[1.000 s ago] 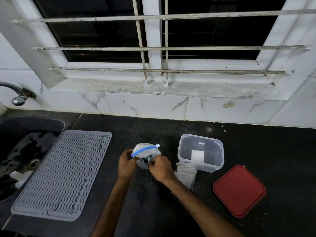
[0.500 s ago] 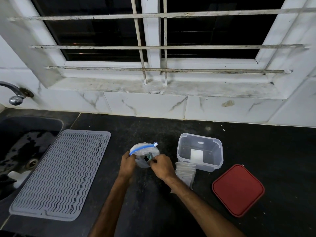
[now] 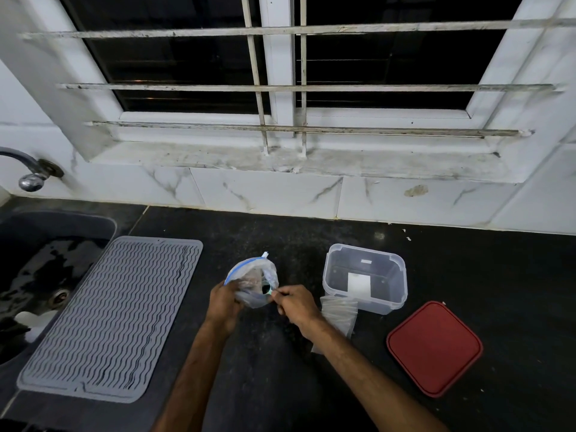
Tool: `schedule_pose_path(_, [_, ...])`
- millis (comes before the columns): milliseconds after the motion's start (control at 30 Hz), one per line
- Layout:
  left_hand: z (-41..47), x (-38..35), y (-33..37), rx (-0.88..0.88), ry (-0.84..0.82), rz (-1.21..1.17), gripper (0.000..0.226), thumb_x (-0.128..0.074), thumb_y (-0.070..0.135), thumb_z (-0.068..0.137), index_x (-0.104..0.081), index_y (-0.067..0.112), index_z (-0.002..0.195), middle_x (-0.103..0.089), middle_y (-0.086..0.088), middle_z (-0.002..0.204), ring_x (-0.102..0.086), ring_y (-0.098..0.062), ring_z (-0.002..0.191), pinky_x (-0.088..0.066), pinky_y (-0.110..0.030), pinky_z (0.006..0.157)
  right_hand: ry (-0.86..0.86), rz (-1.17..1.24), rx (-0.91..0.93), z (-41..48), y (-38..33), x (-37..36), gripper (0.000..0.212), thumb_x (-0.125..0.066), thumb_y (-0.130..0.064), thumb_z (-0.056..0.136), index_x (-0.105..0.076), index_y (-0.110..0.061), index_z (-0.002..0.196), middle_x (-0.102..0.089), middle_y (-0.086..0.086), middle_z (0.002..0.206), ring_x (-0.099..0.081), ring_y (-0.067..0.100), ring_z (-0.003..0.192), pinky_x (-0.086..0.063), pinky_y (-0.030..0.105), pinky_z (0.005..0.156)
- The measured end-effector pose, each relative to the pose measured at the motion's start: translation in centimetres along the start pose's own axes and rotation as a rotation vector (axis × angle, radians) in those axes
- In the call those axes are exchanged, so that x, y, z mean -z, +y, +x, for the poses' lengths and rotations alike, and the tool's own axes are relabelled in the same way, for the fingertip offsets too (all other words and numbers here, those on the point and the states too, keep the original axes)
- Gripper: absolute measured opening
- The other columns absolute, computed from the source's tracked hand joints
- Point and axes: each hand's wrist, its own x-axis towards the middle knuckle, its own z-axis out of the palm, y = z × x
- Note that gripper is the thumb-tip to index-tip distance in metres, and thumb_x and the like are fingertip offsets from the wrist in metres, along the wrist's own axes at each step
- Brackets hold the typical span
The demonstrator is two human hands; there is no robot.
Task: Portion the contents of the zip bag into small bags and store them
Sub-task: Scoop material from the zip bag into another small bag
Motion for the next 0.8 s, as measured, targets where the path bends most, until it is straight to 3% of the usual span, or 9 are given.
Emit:
schedule_pose_path(133, [-0.2,-0.3,-1.0,-0.003,0.03,-0.02,0.023,-0.047,0.001,0.092,-0.066,-0.006,0.102,-0.068,-0.02,0.088,-0.065,-0.029,0.078,-0.053,-0.034,0.063,0.026,-0.002,-0.037,-0.1,0.0,0.0,0.023,-0.059,-0.024,0.094,-0.077,-0.015,0.084,-0.058,0.0,0.056,-0.047,0.006,0.047,-0.038,0.021,0.052])
schedule_pose_path(233, [-0.3,-0.7,-1.3,-0.019,0.014,0.003,0.029,-0.043,0.004,0.094,-0.066,-0.008,0.106,-0.068,-0.027,0.099,-0.064,-0.035,0.089,-0.052,-0.039,0.074,0.037,0.043,-0.112,-0.3,-0.2,-0.2,0.022,-0.059,-0.021,0.092,-0.075,-0.009,0.084,-0.062,0.006,0.059,-0.046,0.01,0.042,-0.037,0.021,0.043])
schedule_pose_path(467, [-1.0,-1.5,-0.8,-0.044,-0.034,-0.099,0.04,-0.033,0.023,0.099,-0.063,0.002,0.113,-0.069,-0.019,0.102,-0.065,-0.03,0.093,-0.052,-0.039,0.076,0.082,0.035,-0.09,-0.7,-1.4,-0.9,0.026,-0.053,-0.024,0.096,-0.073,-0.009,0.089,-0.062,0.002,0.055,-0.047,0.008,0.035,-0.038,0.021,0.039])
schedule_pose_path(567, [-0.4,-1.3,-0.7,-0.058,-0.033,-0.024,0.039,-0.042,0.026,0.095,-0.065,0.001,0.114,-0.07,-0.022,0.106,-0.066,-0.033,0.096,-0.053,-0.042,0.081,0.095,0.029,-0.059,-0.8,-1.5,-0.9,0.029,-0.049,-0.027,0.099,-0.073,-0.01,0.093,-0.062,0.002,0.056,-0.047,0.008,0.036,-0.039,0.02,0.04])
schedule_pose_path(700, [0.2,-1.4,-0.5,-0.073,0.023,0.072,0.026,-0.073,0.02,0.085,-0.069,0.004,0.104,-0.073,-0.019,0.1,-0.069,-0.033,0.096,-0.056,-0.048,0.089,0.075,0.039,-0.034,-1.0,-1.5,-0.7,0.027,-0.053,-0.026,0.096,-0.073,-0.009,0.088,-0.063,0.003,0.056,-0.049,0.011,0.038,-0.042,0.023,0.043])
schedule_pose_path(800, [0.5,-1.4,-0.8,-0.083,0.109,0.042,0.029,-0.074,0.011,0.084,-0.067,-0.002,0.109,-0.071,-0.022,0.102,-0.069,-0.033,0.091,-0.058,-0.047,0.082,0.046,0.053,-0.014,-1.2,-1.7,-0.5,0.025,-0.056,-0.025,0.094,-0.073,-0.009,0.085,-0.062,0.005,0.056,-0.048,0.012,0.038,-0.042,0.025,0.044])
